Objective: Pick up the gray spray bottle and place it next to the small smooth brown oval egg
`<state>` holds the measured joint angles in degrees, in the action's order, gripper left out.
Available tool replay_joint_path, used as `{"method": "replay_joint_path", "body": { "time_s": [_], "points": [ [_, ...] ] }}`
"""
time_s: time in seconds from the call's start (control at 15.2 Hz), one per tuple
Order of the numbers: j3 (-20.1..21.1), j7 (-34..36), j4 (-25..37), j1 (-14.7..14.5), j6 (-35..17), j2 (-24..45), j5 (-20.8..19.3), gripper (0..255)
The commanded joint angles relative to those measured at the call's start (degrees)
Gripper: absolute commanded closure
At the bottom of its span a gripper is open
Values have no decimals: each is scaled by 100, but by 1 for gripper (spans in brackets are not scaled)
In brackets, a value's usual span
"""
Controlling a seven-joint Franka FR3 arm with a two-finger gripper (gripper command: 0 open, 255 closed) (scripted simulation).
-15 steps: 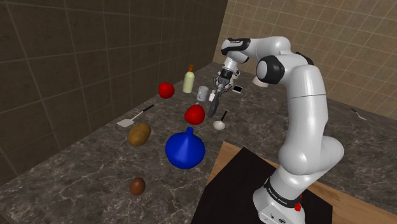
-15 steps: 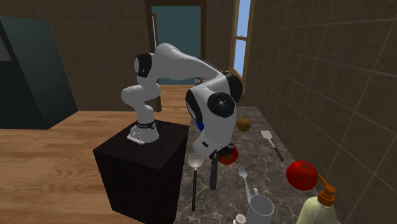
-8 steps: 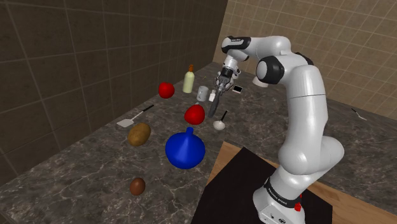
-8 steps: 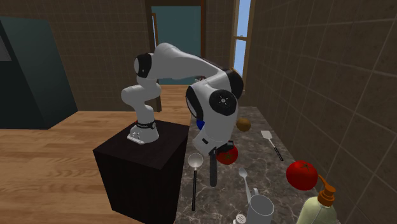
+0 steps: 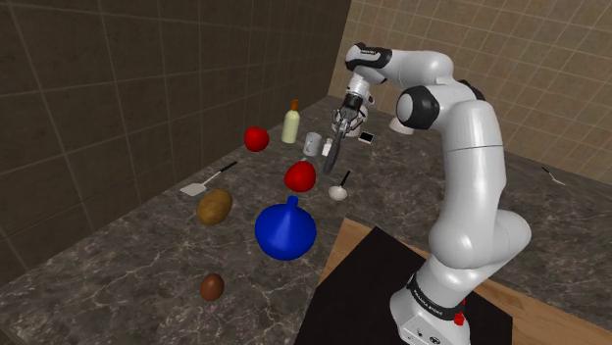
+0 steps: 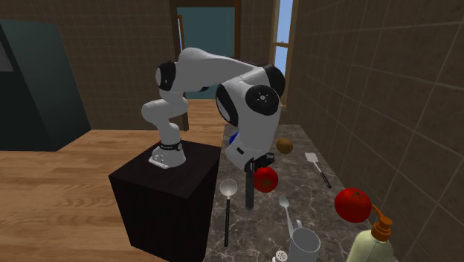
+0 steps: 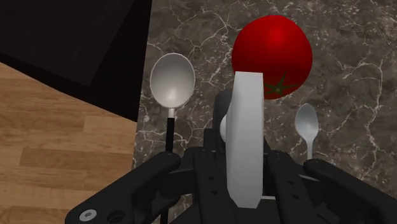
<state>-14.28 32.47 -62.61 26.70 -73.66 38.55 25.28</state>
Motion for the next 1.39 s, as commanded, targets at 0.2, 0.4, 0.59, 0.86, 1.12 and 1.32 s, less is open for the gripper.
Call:
{"method": "replay_joint_path", "body": {
  "time_s": [0.2,0.4,0.59,0.86,1.12,1.32],
  "points": [
    [12,103,341,57,310,13,20,255],
    [24,291,-522,-307,-13,-601,-10,255],
    [71,535,-1177,-628,-262,-1108,-19,255],
    [177,918,-1844,-1013,-527,-1672,-5,255],
    [321,1344,-2338,-1362,-744,-2136,35,255],
    [452,1684,-2615,-1605,-886,-2424,79,255]
  ]
}}
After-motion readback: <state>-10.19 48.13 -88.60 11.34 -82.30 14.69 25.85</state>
